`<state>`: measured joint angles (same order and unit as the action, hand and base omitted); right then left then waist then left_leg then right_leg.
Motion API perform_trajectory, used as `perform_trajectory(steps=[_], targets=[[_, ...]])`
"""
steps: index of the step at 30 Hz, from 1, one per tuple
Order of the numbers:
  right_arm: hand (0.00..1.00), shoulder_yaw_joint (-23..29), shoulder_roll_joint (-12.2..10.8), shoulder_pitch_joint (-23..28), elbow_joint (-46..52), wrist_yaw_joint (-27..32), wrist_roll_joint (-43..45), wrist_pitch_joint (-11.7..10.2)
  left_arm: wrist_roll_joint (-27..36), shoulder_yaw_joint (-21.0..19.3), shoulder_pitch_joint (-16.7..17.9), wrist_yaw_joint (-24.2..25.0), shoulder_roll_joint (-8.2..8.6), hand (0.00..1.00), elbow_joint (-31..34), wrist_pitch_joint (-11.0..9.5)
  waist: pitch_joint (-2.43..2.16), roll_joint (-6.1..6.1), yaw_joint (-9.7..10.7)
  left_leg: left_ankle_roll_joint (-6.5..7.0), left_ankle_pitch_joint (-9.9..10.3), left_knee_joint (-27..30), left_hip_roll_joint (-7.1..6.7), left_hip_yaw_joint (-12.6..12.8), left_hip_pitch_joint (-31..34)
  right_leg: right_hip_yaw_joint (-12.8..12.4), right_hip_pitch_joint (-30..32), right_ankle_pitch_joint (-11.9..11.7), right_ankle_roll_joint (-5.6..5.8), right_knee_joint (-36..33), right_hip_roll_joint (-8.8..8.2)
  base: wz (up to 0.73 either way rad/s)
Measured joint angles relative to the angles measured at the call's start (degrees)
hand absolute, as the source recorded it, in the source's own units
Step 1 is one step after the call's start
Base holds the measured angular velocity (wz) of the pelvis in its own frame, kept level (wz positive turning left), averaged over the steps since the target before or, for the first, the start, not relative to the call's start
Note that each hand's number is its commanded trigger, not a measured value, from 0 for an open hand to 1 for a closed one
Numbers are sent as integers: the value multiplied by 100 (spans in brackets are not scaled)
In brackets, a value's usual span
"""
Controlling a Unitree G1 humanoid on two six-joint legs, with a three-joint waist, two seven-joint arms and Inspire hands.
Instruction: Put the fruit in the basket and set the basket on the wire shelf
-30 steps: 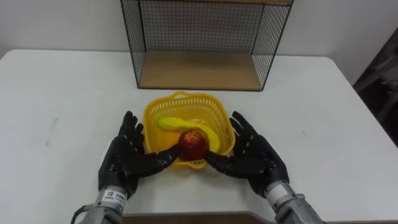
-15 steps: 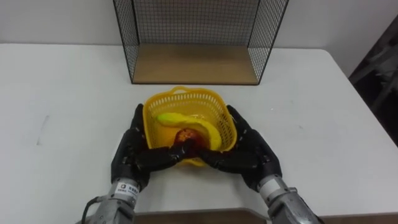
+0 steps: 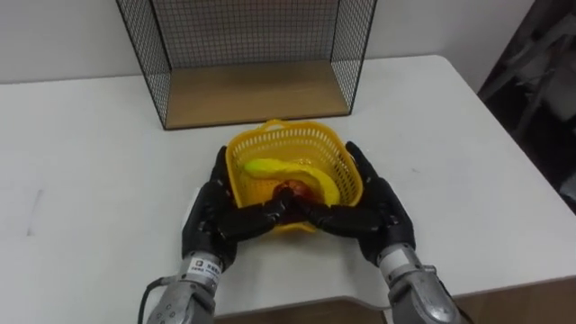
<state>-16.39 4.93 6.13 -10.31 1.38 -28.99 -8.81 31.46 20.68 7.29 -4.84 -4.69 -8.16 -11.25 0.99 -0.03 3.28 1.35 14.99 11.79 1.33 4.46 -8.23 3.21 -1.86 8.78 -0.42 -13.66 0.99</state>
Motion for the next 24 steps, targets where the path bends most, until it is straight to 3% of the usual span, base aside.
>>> perform_trajectory(steps=[11,17,24], targets=[[0,18,2,-184,302,235,-171,-52,45,-32,-454,-16,1,0,93,-3,5,-61,-132,0,1,-15,-2,24,-9,-51,2,-3,-4,17,14,-1],[0,5,-10,-255,539,308,-338,-195,164,-68,-470,-101,72,0,373,-84,-29,1,-215,-1,0,-13,4,-34,-17,-2,-24,-9,-9,48,8,1],[0,-39,-32,-352,600,308,-327,-237,187,-146,-470,-122,130,0,374,-152,-23,17,-278,-2,-1,-38,8,-40,-45,19,-42,-20,-13,94,9,0]])
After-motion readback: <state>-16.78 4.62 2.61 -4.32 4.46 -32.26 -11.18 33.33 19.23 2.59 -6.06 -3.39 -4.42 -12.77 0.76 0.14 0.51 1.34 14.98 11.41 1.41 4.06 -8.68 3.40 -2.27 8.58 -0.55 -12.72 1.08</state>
